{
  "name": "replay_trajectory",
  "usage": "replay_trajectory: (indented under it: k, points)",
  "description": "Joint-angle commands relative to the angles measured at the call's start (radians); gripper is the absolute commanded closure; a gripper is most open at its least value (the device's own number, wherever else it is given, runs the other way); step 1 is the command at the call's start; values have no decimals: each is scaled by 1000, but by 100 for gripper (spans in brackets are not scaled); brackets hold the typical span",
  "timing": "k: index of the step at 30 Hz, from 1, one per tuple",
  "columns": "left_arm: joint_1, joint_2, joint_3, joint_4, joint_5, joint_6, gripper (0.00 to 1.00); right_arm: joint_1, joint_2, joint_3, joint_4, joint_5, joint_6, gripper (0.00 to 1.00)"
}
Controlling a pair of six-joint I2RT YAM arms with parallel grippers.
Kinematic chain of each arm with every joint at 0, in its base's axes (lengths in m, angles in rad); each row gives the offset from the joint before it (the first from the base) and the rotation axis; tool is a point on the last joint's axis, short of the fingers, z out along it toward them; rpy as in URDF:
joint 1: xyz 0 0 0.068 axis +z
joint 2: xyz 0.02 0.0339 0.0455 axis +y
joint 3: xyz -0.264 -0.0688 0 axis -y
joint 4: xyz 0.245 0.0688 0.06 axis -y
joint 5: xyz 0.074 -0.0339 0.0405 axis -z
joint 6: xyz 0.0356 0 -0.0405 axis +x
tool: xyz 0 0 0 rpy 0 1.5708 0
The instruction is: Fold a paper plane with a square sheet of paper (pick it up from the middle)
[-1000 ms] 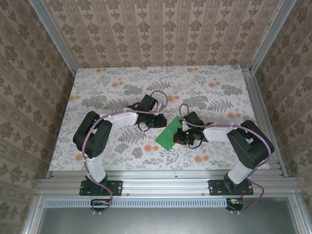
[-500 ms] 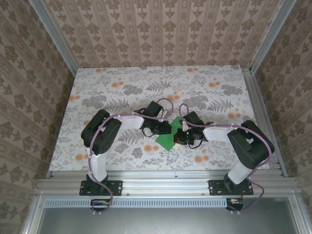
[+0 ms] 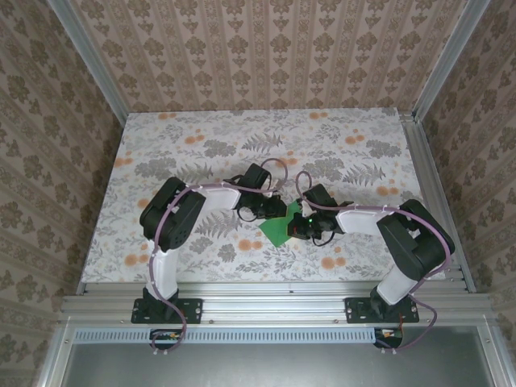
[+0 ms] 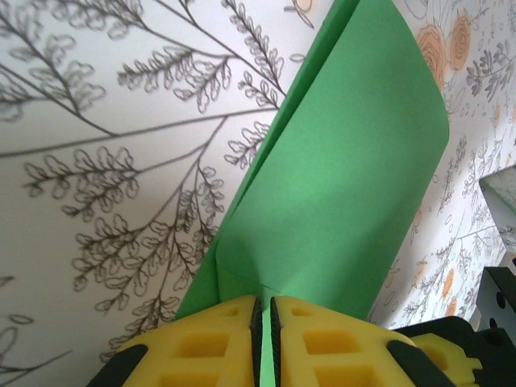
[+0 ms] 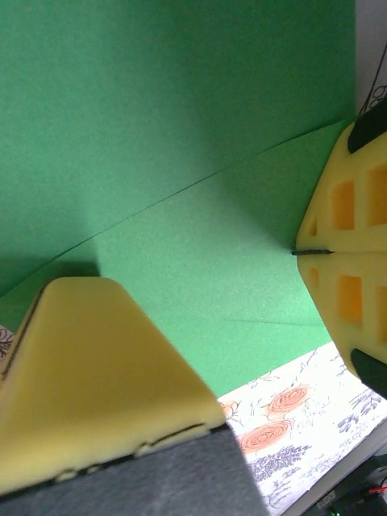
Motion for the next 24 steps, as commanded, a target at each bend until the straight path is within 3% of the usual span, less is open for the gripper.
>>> replay_trajectory:
  k: [1,13,19,24]
  points:
    - [40,39,35,-25,-104,14,84,8,11,-33,-183,71,-32,98]
    - [15,43,109,-137,-158,85,84,14,11,-37,-190,76,-42,98]
    - [16,-50,83,-149,-277,109,82,17,0,-40,-184,64,-49,98]
    - [11,-166,37,-143,-247,92,77,17,-40,-26,-176,44,-44,96]
